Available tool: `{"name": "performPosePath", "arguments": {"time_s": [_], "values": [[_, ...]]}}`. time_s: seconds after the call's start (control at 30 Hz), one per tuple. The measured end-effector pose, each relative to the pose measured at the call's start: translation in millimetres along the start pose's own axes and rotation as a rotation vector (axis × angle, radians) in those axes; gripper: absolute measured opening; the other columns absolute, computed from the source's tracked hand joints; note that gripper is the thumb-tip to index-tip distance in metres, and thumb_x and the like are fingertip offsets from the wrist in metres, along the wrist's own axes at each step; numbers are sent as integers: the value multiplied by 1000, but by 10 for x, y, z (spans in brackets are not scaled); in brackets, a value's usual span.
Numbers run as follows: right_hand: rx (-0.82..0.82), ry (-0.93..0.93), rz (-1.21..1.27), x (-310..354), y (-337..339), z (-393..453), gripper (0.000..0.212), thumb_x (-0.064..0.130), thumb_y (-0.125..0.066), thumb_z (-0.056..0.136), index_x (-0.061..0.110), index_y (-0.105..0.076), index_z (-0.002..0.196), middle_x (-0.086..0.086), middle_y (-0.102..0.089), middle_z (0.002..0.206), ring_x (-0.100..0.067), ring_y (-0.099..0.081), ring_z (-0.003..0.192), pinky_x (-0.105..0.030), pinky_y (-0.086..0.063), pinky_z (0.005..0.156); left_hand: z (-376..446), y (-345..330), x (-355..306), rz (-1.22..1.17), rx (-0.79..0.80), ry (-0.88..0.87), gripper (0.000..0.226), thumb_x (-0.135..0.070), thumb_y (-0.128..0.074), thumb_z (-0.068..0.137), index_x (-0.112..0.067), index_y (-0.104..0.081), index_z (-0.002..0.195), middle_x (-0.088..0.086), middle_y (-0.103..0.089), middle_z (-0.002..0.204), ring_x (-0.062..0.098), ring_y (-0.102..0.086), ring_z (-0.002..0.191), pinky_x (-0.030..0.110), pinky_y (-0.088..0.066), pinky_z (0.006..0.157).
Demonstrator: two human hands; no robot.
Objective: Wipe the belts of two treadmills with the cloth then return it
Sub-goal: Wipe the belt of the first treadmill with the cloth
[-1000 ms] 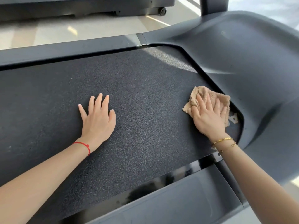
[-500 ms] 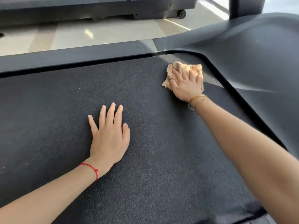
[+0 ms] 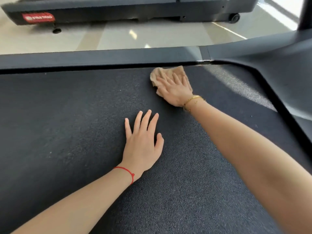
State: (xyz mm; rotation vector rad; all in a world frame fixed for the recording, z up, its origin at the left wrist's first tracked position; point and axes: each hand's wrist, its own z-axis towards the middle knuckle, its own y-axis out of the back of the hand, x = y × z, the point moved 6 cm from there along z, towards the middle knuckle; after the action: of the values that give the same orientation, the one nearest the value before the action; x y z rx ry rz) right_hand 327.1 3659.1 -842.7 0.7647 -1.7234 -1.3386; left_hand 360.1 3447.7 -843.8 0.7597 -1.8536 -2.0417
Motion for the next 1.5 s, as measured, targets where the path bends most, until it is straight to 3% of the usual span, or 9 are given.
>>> {"name": "performPosePath", "arguments": {"time_s": [0.17,0.47,0.7,0.83,0.93,1.03,1.13,1.37,1.5], "values": [[-37,102,-13,140,-136,-409,56,55,-18,102,42,-10,156,19,1,165,-22,4,153,-47,10,121,-68,22,129,-23,13,-33,60,-44,-23,100,-28,-12,157,-4,-7,165,14,2,152,49,-1,123],[-113,-174,132,707,-164,-149,51,42,-12,105,37,-22,155,17,-5,165,-28,0,153,-50,11,120,-548,285,1550,4,31,-39,61,-53,-15,98,-38,-2,156,-13,2,165,8,9,151,47,2,123],[-37,124,56,2273,-590,-520,49,42,-15,107,36,-20,156,15,-13,164,-24,2,153,-50,8,122,-768,412,2406,11,27,-24,60,-52,-13,99,-39,-1,156,-14,2,164,8,9,151,50,2,123],[-16,210,61,2621,-738,-1179,53,52,-11,103,42,-14,156,23,-6,163,-12,11,152,-42,13,122,-975,464,2672,22,25,-36,61,-50,-13,99,-35,1,156,-12,5,165,10,10,151,48,2,123],[-71,41,-50,2270,-682,-1460,56,53,-10,101,42,-8,155,21,2,162,-14,14,152,-42,11,122,-1148,497,2834,-4,22,-52,61,-50,-12,99,-36,4,156,-12,7,164,9,12,151,48,3,123],[-84,-336,-49,1727,-554,-1651,54,51,-16,103,43,-5,155,21,12,160,-24,9,153,-47,9,122,-1274,519,2935,-7,24,-70,61,-50,-11,99,-34,4,156,-11,8,165,10,12,151,49,3,123],[-75,-499,13,1783,-586,-1827,53,51,-14,103,45,-6,155,24,14,160,-26,8,153,-47,12,121,-1325,549,2931,-36,2,-79,61,-48,-15,100,-31,-3,157,-8,2,165,13,6,152,51,3,123],[16,-56,12,3311,-991,-2405,55,57,-1,101,47,-5,155,28,17,159,-18,25,149,-40,22,119,-1333,550,2933,-39,-3,-93,60,-45,-21,101,-28,-11,157,-3,-7,166,18,-3,153,54,-1,122],[12,62,-44,3498,-1087,-2681,55,56,-11,103,41,-11,156,24,7,163,-17,15,152,-44,9,123,-1337,566,2927,-44,-18,-95,59,-44,-24,102,-27,-14,157,-2,-11,165,19,-6,153,55,-4,121]]}}
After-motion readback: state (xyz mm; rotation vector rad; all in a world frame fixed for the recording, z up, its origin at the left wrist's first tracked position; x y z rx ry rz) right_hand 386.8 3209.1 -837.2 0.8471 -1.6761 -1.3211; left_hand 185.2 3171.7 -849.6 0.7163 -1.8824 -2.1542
